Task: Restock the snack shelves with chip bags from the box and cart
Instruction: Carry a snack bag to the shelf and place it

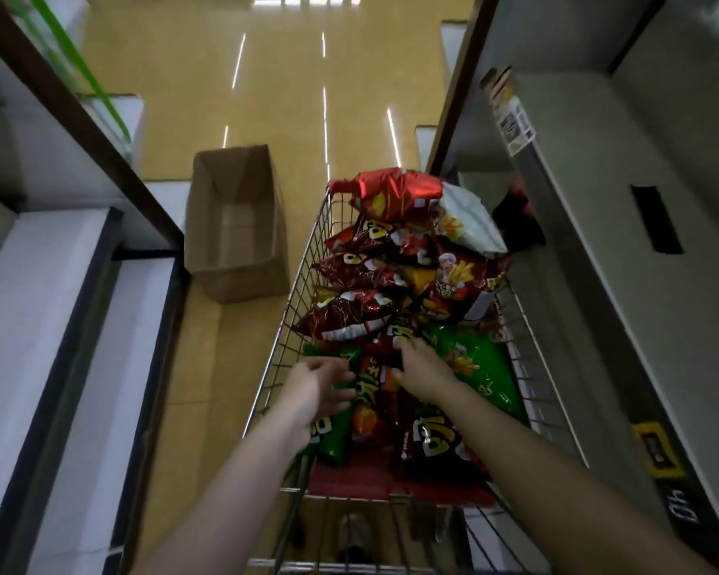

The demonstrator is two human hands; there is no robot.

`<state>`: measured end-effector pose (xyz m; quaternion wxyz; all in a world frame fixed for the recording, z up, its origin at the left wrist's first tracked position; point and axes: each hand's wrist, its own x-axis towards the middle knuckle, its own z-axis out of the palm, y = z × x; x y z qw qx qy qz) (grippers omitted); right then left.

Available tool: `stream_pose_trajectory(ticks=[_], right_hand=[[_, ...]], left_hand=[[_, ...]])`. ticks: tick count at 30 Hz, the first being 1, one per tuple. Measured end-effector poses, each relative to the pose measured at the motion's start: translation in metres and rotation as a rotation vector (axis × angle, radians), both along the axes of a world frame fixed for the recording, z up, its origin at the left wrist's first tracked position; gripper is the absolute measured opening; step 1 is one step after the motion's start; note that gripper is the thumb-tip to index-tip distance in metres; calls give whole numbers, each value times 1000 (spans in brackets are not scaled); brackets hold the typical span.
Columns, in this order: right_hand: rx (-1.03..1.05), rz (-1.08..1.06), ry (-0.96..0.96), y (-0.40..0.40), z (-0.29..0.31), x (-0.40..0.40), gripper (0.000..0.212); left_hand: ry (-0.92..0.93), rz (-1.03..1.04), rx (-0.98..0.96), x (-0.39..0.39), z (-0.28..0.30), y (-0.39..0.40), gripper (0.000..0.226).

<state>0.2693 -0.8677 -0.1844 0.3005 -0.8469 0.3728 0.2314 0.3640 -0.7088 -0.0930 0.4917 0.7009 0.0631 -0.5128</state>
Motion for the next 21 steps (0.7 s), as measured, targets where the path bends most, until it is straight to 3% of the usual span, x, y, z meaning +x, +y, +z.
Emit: stream_pose_trajectory(ticks=[5,9,13,16,21], right_hand=[[-154,215,193,-16,-48,19,78],[-219,169,260,-26,-67,29,94],[-373,209,183,-29,-69,29,74],[-277,287,129,-36,-53,20,57],[-37,330,26,-39,10,0,69]], left_hand=[[68,-1,75,-3,-29,-10,6],[58,18,74,-1,-43,-7,9],[95,25,74,-2,-54,1,9],[136,57,71,-4,-59,8,5],[115,-45,69,-13,-64,20,27]])
